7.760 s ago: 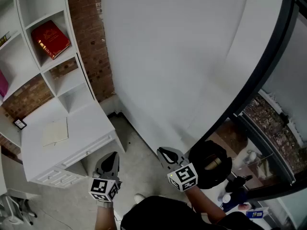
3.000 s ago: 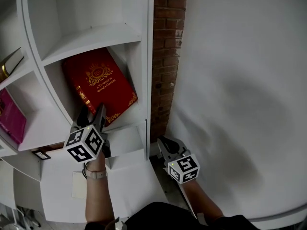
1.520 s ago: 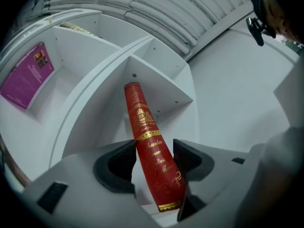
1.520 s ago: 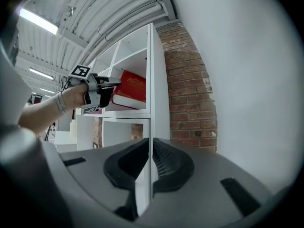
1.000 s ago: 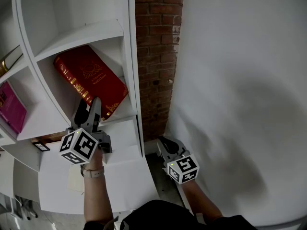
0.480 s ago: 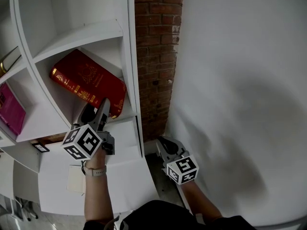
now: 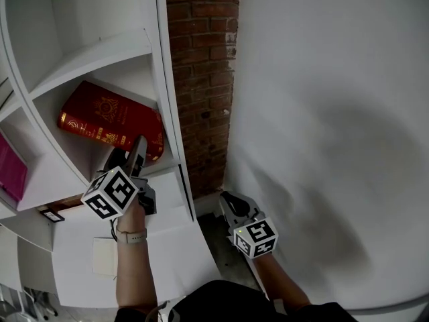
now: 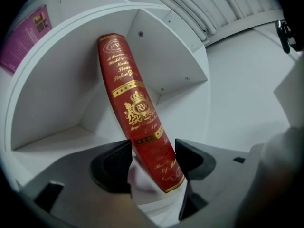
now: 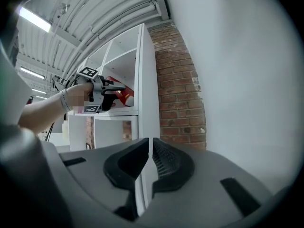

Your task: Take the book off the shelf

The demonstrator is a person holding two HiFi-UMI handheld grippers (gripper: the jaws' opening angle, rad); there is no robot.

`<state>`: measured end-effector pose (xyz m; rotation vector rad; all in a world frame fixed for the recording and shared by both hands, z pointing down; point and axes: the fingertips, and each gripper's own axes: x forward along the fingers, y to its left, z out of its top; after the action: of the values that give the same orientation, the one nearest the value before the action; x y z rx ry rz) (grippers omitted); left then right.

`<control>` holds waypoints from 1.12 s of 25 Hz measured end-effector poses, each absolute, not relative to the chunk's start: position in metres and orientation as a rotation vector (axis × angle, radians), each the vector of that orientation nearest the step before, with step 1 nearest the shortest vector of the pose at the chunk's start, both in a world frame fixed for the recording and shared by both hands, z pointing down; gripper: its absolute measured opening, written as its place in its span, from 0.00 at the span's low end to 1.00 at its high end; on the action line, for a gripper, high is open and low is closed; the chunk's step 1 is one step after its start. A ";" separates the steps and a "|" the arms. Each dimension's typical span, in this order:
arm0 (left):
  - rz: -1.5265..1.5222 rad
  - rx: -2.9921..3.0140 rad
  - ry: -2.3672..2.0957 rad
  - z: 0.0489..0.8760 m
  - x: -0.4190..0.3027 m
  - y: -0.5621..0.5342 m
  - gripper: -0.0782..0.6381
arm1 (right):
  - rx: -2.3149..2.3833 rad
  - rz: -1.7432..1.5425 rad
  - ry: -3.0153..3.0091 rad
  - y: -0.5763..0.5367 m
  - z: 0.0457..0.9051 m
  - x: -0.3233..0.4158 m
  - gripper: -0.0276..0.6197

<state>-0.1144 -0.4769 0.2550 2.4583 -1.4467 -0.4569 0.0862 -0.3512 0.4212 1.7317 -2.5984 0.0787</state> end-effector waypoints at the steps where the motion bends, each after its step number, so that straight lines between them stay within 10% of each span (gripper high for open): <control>1: -0.440 2.446 -1.453 0.256 -0.114 -0.479 0.49 | 1.737 0.079 -2.594 -0.351 0.421 0.088 0.09; 28: -0.371 2.440 -1.561 0.257 -0.124 -0.449 0.45 | 1.680 0.088 -2.630 -0.331 0.423 0.084 0.09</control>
<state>-0.1244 -0.4487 0.2569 2.4398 -1.5607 -0.3711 0.0842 -0.3305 0.4229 1.6803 -2.6302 0.0885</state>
